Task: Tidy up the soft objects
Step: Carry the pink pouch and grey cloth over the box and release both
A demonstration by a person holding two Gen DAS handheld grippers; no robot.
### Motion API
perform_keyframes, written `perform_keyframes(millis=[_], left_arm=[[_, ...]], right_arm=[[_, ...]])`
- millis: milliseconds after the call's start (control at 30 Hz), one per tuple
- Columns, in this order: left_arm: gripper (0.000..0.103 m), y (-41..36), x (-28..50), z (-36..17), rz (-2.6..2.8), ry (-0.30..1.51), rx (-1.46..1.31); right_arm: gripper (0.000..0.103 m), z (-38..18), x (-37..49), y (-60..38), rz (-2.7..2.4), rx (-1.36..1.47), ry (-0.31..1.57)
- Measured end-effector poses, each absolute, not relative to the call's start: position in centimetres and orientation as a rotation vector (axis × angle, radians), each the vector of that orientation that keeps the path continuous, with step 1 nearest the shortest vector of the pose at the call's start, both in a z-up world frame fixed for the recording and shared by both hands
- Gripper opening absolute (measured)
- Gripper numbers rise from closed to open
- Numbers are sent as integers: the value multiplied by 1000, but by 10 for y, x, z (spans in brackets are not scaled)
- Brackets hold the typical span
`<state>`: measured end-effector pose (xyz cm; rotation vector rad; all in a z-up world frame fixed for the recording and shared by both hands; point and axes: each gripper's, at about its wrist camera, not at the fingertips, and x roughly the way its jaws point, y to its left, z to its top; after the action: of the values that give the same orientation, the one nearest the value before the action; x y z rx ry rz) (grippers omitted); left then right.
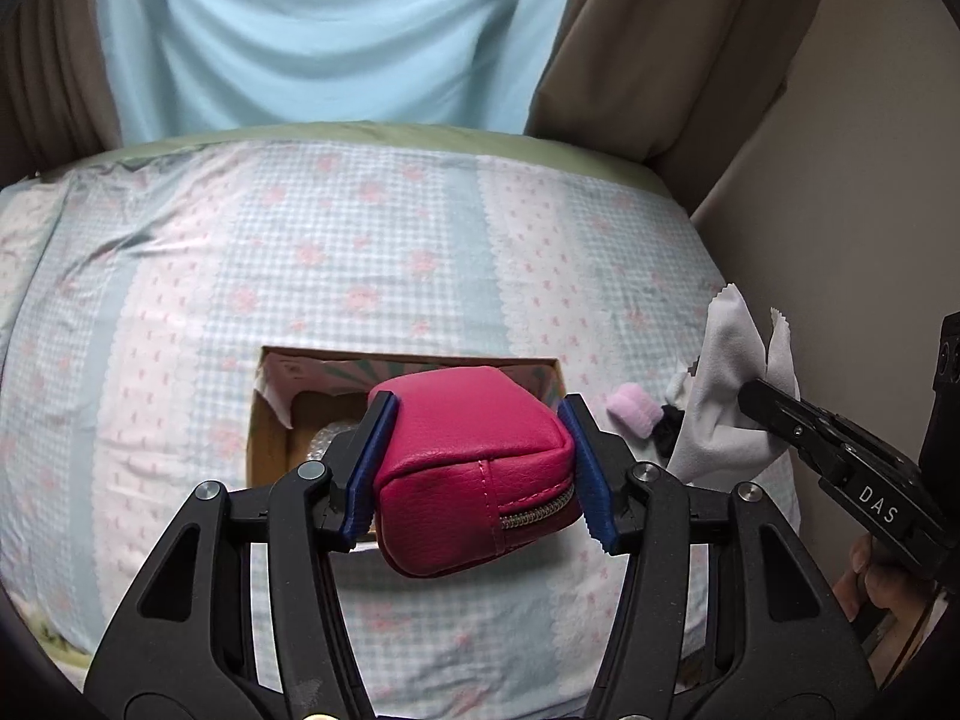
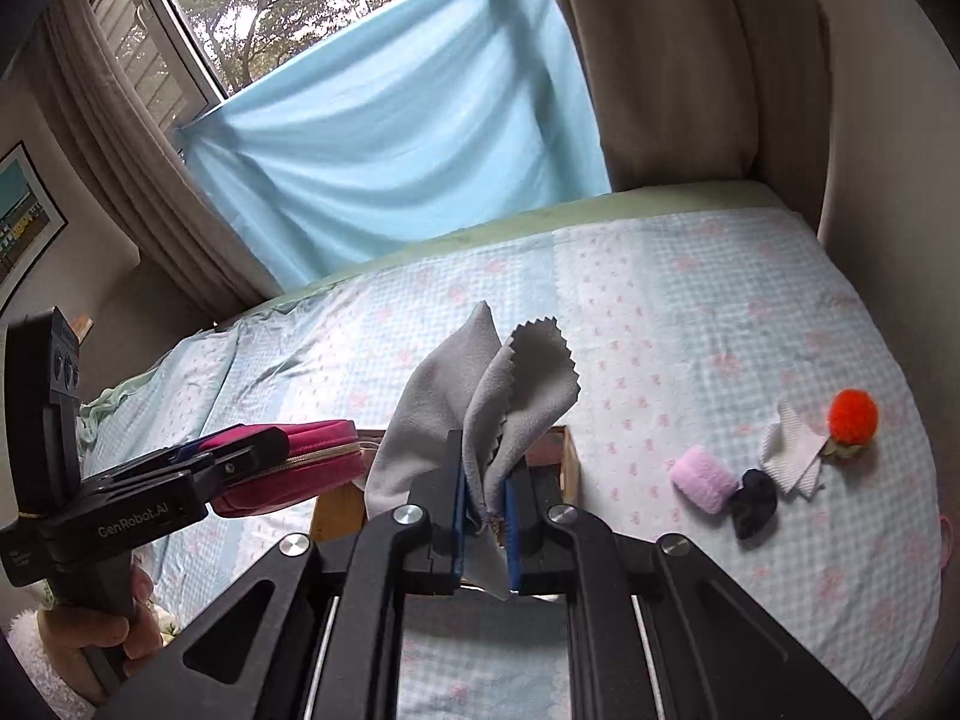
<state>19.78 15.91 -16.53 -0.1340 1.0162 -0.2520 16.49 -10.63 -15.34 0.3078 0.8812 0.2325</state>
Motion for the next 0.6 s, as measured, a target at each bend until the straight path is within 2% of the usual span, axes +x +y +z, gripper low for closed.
perform_keyframes(millis=[333,600], left_arm=[[51,213,234,-229,-273,1124,-109],[51,216,278,-286,-310,1224,-90]], right_arm=[[10,-204,203,-38,233,308,1020],[10,-262,245,-16,203,320,1207]])
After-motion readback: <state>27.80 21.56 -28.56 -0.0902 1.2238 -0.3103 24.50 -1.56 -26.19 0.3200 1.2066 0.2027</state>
